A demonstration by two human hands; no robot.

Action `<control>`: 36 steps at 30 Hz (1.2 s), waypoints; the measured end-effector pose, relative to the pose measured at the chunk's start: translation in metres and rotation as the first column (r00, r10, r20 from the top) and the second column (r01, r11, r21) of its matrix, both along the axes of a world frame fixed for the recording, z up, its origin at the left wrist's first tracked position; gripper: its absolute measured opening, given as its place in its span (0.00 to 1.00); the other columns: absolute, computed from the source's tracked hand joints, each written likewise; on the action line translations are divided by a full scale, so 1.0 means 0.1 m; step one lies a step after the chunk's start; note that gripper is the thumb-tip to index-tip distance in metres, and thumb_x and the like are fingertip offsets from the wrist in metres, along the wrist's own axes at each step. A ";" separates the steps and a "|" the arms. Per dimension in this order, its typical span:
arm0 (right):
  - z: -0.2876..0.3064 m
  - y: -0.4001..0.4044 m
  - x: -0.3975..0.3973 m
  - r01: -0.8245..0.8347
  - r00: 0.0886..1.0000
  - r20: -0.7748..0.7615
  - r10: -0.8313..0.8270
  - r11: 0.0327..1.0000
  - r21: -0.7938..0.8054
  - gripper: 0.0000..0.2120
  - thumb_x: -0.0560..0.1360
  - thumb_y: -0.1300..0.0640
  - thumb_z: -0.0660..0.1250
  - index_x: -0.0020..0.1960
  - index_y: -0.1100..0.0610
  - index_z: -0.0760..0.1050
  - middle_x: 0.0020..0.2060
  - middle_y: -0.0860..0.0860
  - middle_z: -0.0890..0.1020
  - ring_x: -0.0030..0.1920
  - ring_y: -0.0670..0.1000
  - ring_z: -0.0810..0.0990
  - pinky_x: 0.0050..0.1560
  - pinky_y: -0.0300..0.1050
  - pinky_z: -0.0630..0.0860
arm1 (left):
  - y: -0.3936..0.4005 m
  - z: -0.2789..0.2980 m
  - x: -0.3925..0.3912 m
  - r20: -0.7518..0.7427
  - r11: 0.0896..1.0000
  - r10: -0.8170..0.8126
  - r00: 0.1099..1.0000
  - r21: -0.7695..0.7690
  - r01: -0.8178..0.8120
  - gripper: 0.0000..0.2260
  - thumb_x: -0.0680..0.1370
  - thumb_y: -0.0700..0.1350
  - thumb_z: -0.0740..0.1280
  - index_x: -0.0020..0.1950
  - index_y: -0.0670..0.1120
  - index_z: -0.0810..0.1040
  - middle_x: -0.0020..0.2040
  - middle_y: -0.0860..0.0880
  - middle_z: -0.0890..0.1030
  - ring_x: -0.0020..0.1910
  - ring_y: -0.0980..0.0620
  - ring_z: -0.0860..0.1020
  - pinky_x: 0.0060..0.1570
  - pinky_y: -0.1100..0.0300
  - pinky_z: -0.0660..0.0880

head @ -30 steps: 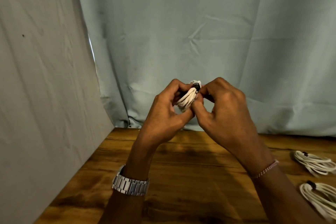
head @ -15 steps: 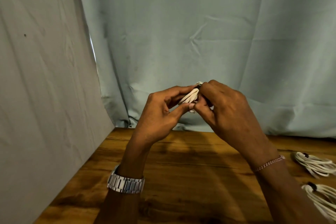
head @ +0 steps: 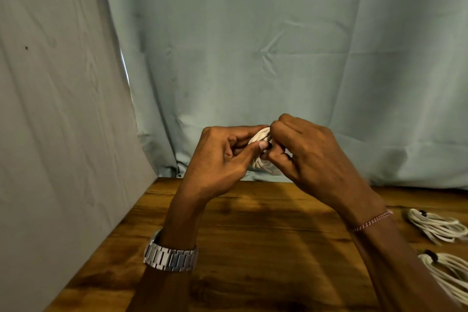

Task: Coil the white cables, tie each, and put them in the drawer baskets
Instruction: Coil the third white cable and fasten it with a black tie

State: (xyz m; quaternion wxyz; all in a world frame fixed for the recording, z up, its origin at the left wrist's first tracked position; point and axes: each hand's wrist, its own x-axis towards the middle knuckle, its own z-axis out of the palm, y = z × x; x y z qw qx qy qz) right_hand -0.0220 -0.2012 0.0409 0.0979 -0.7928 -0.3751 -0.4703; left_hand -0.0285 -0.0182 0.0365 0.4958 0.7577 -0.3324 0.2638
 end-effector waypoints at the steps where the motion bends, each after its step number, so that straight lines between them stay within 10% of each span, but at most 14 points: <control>1: 0.00 0.00 0.00 0.005 1.000 -0.008 -0.005 1.000 -0.019 0.07 0.80 0.55 0.61 0.45 0.57 0.71 0.38 0.51 0.73 0.35 0.48 0.67 0.39 0.39 0.61 | -0.01 0.00 0.01 0.014 1.000 0.012 1.000 0.019 -0.012 0.13 0.80 0.39 0.69 0.64 0.44 0.81 0.51 0.51 0.86 0.49 0.58 0.85 0.47 0.64 0.80; 11: 0.02 -0.07 0.03 0.095 0.984 -0.156 -0.087 0.995 0.044 0.12 0.83 0.46 0.55 0.50 0.52 0.72 0.41 0.47 0.73 0.36 0.47 0.70 0.33 0.50 0.73 | -0.08 -0.06 0.10 -0.106 0.993 -0.019 0.994 -0.118 0.007 0.11 0.80 0.39 0.68 0.63 0.41 0.81 0.51 0.48 0.87 0.49 0.52 0.86 0.50 0.51 0.83; 15: 0.12 -0.25 0.01 0.030 0.942 -0.325 0.079 0.949 0.315 0.11 0.78 0.45 0.68 0.54 0.50 0.75 0.46 0.47 0.78 0.45 0.46 0.79 0.40 0.44 0.81 | -0.05 -0.03 0.10 -0.172 0.958 -0.107 0.979 -0.281 0.056 0.11 0.81 0.37 0.65 0.63 0.39 0.80 0.48 0.43 0.87 0.48 0.46 0.86 0.50 0.50 0.83; 19: 0.16 -0.31 0.00 0.088 0.715 -0.641 0.278 0.875 0.477 0.26 0.72 0.43 0.72 0.69 0.47 0.73 0.57 0.45 0.82 0.53 0.46 0.84 0.52 0.46 0.83 | 0.00 -0.03 0.11 -0.220 0.896 -0.231 0.948 -0.427 0.119 0.10 0.82 0.38 0.64 0.62 0.38 0.79 0.50 0.39 0.85 0.53 0.40 0.84 0.55 0.43 0.81; 25: 0.16 -0.24 -0.06 -0.022 0.434 -0.618 0.655 0.694 0.720 0.18 0.77 0.61 0.70 0.66 0.53 0.78 0.51 0.52 0.87 0.51 0.52 0.87 0.50 0.44 0.84 | -0.01 -0.02 0.13 -0.249 0.822 -0.312 0.917 -0.555 0.129 0.14 0.79 0.41 0.65 0.63 0.37 0.78 0.53 0.37 0.84 0.57 0.41 0.83 0.57 0.43 0.80; 36: 0.07 -0.27 0.01 0.094 0.541 -0.484 0.688 0.522 0.848 0.13 0.76 0.64 0.72 0.59 0.56 0.83 0.48 0.53 0.88 0.47 0.54 0.88 0.50 0.46 0.84 | -0.18 -0.04 0.10 -0.443 0.832 -0.308 0.842 -0.555 0.012 0.10 0.78 0.42 0.70 0.56 0.39 0.81 0.49 0.41 0.86 0.51 0.44 0.85 0.49 0.52 0.83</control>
